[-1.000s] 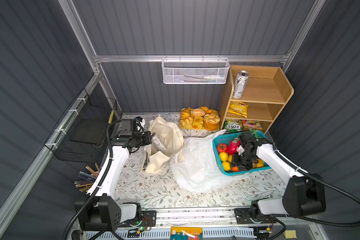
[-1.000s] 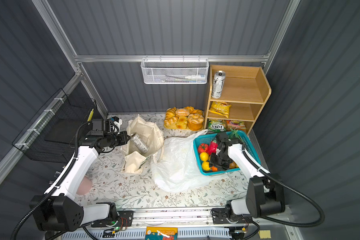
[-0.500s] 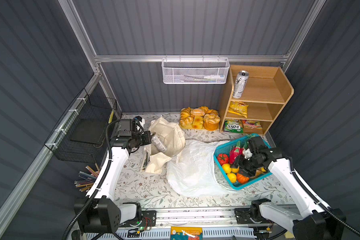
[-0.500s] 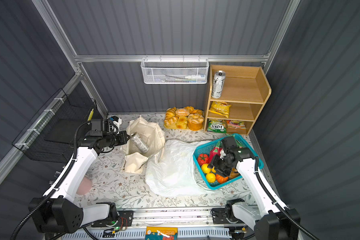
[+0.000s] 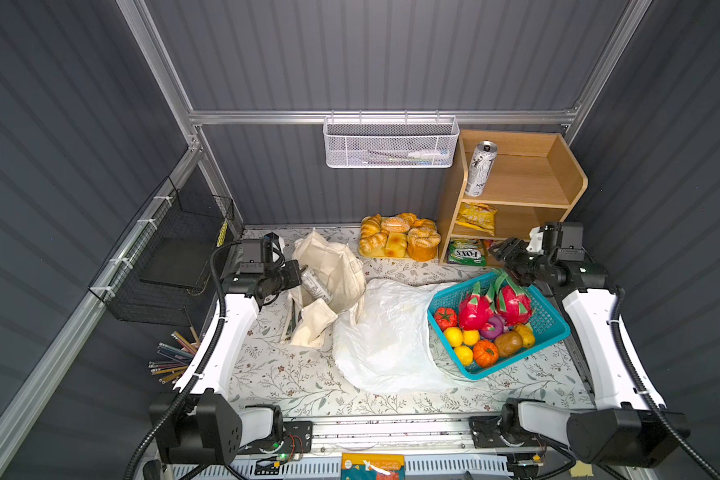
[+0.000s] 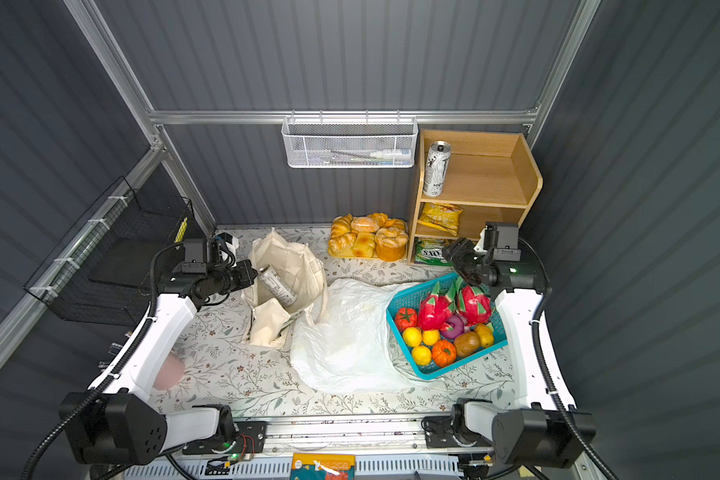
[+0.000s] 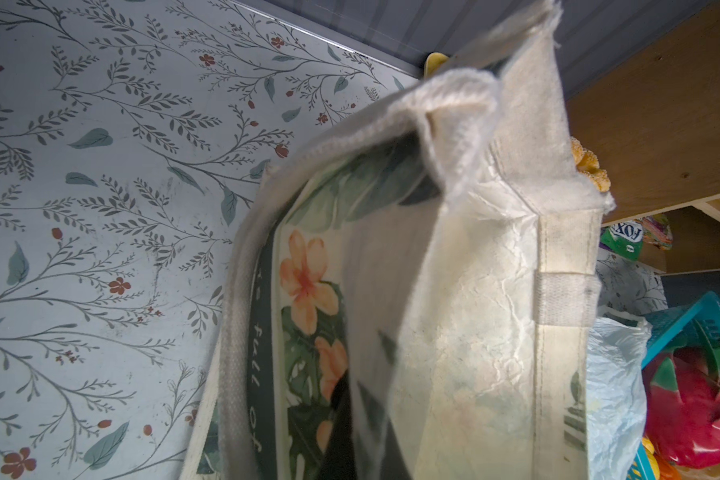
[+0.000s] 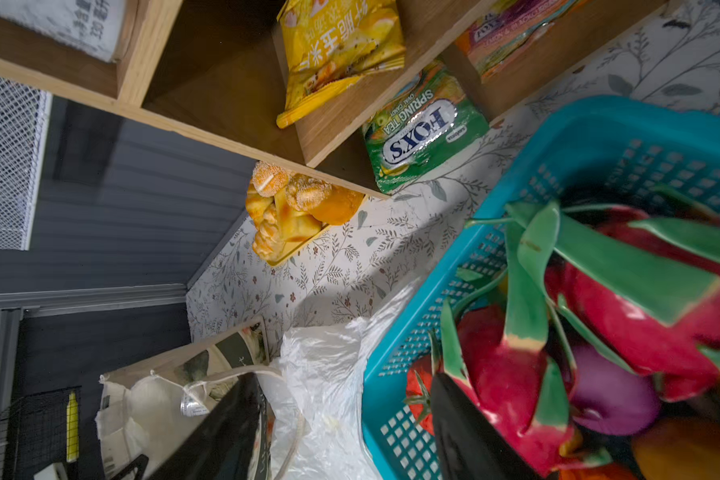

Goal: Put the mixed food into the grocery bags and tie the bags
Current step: 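Raise the right gripper toward the yellow snack bag on the shelf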

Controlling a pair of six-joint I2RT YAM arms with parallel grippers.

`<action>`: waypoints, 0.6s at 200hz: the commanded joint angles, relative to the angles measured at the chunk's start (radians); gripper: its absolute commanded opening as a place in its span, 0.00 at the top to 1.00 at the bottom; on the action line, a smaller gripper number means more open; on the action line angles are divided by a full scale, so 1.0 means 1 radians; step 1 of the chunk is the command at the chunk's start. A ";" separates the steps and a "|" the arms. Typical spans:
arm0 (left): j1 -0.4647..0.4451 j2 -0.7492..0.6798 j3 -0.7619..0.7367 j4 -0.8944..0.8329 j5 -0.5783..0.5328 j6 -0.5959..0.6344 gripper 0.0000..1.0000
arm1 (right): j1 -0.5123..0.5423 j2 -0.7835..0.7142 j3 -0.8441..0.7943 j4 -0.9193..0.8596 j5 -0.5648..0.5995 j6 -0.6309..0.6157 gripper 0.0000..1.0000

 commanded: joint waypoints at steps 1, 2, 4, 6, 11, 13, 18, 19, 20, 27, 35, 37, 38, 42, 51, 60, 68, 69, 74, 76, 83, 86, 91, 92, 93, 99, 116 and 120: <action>0.001 0.024 0.050 -0.038 -0.011 -0.004 1.00 | 0.002 0.071 -0.046 0.124 -0.095 0.034 0.34; 0.002 0.025 0.052 -0.039 -0.011 -0.004 1.00 | 0.002 0.075 -0.046 0.125 -0.097 0.033 0.34; 0.001 0.025 0.054 -0.041 -0.010 -0.003 1.00 | 0.003 0.081 -0.047 0.130 -0.101 0.031 0.34; 0.001 0.026 0.055 -0.041 -0.010 -0.002 1.00 | 0.003 0.087 -0.048 0.133 -0.105 0.029 0.34; 0.001 0.028 0.058 -0.045 -0.012 0.001 1.00 | 0.005 0.105 -0.051 0.145 -0.114 0.023 0.34; 0.001 0.029 0.059 -0.046 -0.012 0.002 1.00 | 0.006 0.110 -0.051 0.148 -0.115 0.021 0.34; 0.001 0.032 0.063 -0.048 -0.013 0.003 1.00 | 0.011 0.127 -0.049 0.156 -0.117 0.015 0.34; 0.001 0.033 0.063 -0.048 -0.013 0.003 1.00 | 0.012 0.130 -0.049 0.157 -0.117 0.013 0.35; 0.001 0.034 0.063 -0.048 -0.013 0.003 1.00 | 0.013 0.133 -0.049 0.159 -0.116 0.011 0.35; 0.001 0.039 0.069 -0.052 -0.013 0.003 1.00 | 0.019 0.161 -0.039 0.161 -0.112 -0.007 0.35; 0.001 0.047 0.072 -0.055 -0.007 0.004 1.00 | 0.029 0.196 -0.021 0.155 -0.096 -0.030 0.35; 0.001 0.049 0.073 -0.055 -0.006 0.004 1.00 | 0.032 0.206 -0.017 0.152 -0.092 -0.036 0.35; 0.001 0.050 0.073 -0.055 -0.005 0.004 1.00 | 0.032 0.211 -0.015 0.150 -0.088 -0.039 0.35; 0.001 0.053 0.072 -0.057 -0.003 0.004 1.00 | 0.037 0.231 -0.003 0.142 -0.078 -0.051 0.35; 0.001 0.056 0.069 -0.061 -0.001 0.004 1.00 | 0.048 0.273 0.023 0.127 -0.051 -0.080 0.35; 0.001 0.057 0.062 -0.059 0.000 -0.001 1.00 | 0.056 0.319 0.051 0.113 -0.037 -0.099 0.35; 0.001 0.056 0.054 -0.056 0.000 -0.004 1.00 | 0.062 0.363 0.078 0.099 -0.019 -0.116 0.35; 0.001 0.056 0.053 -0.055 0.000 -0.005 1.00 | 0.063 0.367 0.080 0.098 -0.009 -0.118 0.35; 0.001 0.055 0.050 -0.055 0.001 -0.007 1.00 | 0.067 0.392 0.096 0.088 0.010 -0.127 0.35; 0.001 0.055 0.049 -0.054 0.000 -0.006 1.00 | 0.068 0.400 0.102 0.085 0.015 -0.129 0.35; 0.001 0.056 0.046 -0.056 0.001 -0.006 1.00 | 0.075 0.431 0.119 0.078 0.035 -0.137 0.35; 0.001 0.056 0.046 -0.058 0.000 -0.007 1.00 | 0.078 0.442 0.125 0.074 0.042 -0.141 0.35; 0.001 0.058 0.049 -0.061 -0.001 -0.006 1.00 | 0.081 0.465 0.138 0.069 0.056 -0.147 0.35; 0.001 0.058 0.048 -0.061 -0.001 -0.005 1.00 | 0.081 0.467 0.140 0.067 0.058 -0.148 0.35; 0.001 0.058 0.048 -0.062 -0.001 -0.005 1.00 | 0.082 0.472 0.143 0.065 0.059 -0.149 0.34; 0.001 0.060 0.050 -0.068 -0.002 -0.004 1.00 | 0.085 0.498 0.160 0.049 0.074 -0.160 0.34; 0.001 0.058 0.052 -0.072 -0.005 -0.003 1.00 | 0.083 0.555 0.197 -0.001 0.123 -0.186 0.33; 0.001 0.057 0.052 -0.072 -0.005 -0.004 1.00 | 0.083 0.564 0.200 -0.008 0.133 -0.195 0.33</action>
